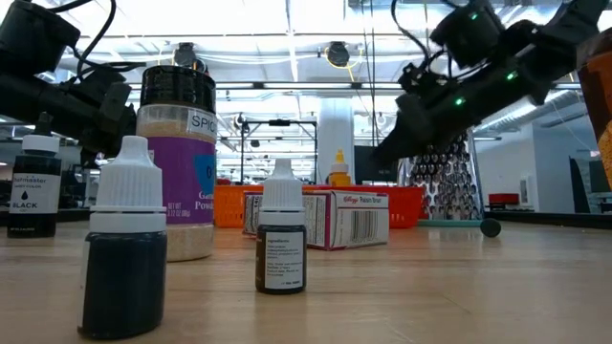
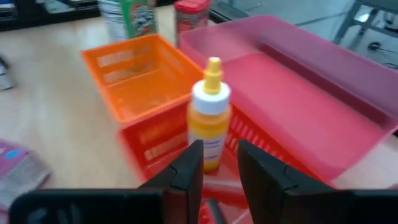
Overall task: Pick & Place Kitchen Items
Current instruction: Put the top green food coloring bottle into the red bin
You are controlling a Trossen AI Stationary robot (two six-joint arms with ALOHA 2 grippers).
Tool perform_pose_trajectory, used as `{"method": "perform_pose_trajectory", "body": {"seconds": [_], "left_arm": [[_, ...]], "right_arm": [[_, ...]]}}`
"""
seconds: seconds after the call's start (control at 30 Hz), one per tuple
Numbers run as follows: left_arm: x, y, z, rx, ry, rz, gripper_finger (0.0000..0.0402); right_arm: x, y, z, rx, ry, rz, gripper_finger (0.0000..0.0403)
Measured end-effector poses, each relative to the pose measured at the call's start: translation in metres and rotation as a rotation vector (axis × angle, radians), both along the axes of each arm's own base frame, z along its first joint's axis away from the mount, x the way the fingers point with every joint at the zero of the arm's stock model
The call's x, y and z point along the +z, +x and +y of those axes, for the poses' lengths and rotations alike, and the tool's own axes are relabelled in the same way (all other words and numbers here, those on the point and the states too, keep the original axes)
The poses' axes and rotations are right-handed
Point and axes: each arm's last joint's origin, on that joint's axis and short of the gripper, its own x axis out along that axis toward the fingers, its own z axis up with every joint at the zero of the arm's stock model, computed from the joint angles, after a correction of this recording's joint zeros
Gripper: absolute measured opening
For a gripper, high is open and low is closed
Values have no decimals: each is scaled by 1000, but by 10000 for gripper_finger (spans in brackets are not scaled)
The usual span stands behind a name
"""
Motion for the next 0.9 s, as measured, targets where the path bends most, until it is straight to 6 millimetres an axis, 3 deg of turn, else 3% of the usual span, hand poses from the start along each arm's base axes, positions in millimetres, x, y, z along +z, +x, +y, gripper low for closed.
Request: {"method": "perform_pose_trajectory", "body": {"seconds": [0.4,0.9], "left_arm": [[0,0,0,0,0,0,141],[0,0,0,1,-4,-3,141]], "right_arm": [[20,-24,42,354,86,83,82],[14,-51,56,373,204,274,101]]}}
